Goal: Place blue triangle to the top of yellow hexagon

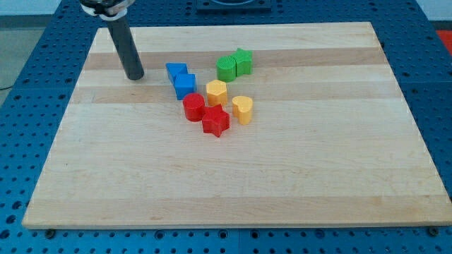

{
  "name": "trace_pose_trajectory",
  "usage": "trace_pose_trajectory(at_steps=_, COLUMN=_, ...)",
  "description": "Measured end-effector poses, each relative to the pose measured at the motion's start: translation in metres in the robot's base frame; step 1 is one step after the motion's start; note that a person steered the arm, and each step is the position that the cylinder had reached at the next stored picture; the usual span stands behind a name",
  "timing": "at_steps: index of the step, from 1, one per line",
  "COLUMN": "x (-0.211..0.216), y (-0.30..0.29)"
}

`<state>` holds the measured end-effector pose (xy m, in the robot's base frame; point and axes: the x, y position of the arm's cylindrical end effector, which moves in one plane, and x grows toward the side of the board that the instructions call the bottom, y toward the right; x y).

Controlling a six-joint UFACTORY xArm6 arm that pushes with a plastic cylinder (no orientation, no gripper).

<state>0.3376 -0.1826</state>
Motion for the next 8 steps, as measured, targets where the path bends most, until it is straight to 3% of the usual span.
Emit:
trace_pose_trajectory(at_steps=5, x=-0.001, y=0.103)
trace_pose_trajectory(at_steps=8, x=0.023, y=0.102)
